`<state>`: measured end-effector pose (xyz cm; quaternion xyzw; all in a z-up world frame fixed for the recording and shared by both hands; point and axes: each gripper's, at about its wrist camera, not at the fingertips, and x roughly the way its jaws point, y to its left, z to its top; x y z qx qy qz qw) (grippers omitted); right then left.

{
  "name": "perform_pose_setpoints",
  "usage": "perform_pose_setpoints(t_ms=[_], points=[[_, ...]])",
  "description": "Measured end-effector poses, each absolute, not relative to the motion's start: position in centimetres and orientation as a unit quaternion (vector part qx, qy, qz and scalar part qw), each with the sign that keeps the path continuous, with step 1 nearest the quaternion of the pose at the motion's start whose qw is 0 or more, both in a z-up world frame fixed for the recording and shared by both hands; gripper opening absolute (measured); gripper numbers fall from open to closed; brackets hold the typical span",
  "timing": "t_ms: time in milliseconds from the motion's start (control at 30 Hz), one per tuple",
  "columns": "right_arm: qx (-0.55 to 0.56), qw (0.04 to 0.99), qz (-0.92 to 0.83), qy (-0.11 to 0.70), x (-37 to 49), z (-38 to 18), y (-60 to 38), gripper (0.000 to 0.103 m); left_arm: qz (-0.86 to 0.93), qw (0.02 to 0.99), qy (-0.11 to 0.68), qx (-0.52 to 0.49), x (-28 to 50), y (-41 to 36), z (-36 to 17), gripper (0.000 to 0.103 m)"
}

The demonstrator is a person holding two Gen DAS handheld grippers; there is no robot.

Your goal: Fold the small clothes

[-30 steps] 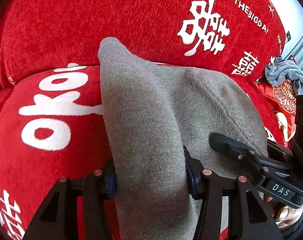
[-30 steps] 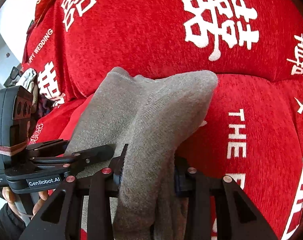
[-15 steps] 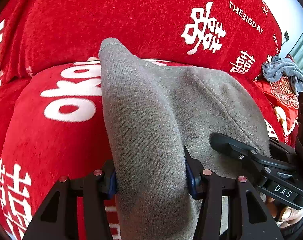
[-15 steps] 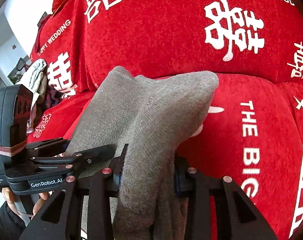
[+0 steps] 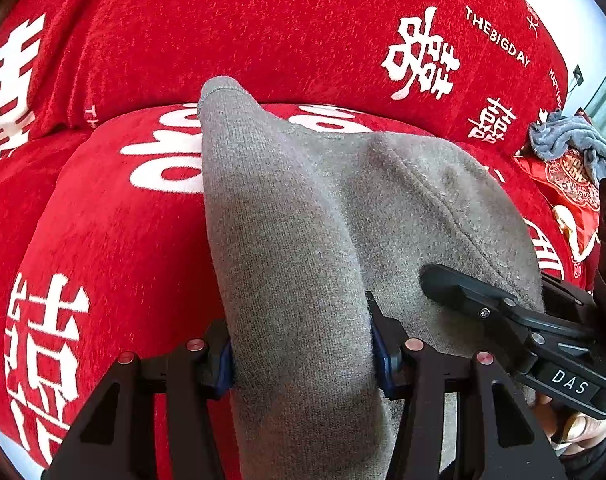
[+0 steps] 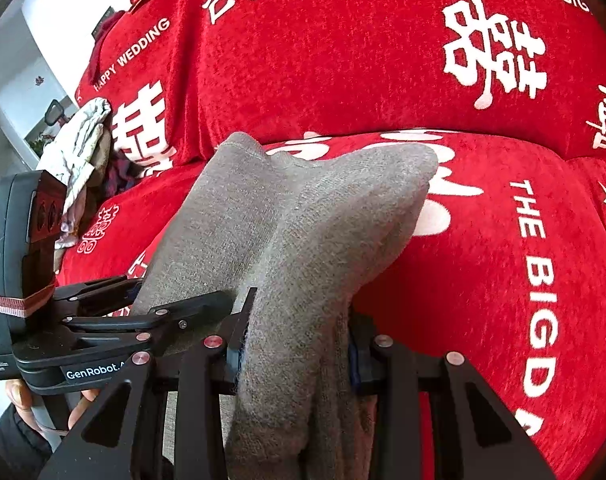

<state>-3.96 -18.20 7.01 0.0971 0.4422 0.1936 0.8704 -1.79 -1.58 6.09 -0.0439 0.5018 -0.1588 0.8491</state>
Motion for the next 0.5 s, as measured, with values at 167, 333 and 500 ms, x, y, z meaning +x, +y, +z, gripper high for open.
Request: perform_pose_setpoints(t_ms=[167, 333, 500], points=[[0.094, 0.871, 0.192, 0.443, -5.0, 6.9, -17.6, 0.038, -0.159, 0.85, 0.501, -0.045, -2.9, -1.1, 5.7, 0.054], [0.093, 0.87, 0.191, 0.445, -6.1, 6.5, -17.3, 0.038, -0.16, 0.849, 0.502, -0.044, -3.9, -0.9, 5.3, 0.054], [0.09, 0.87, 0.191, 0.446, -6.8, 6.4, -17.0, 0.038, -0.159, 0.85, 0.5, -0.046, -4.8, -0.7, 5.0, 0.054]])
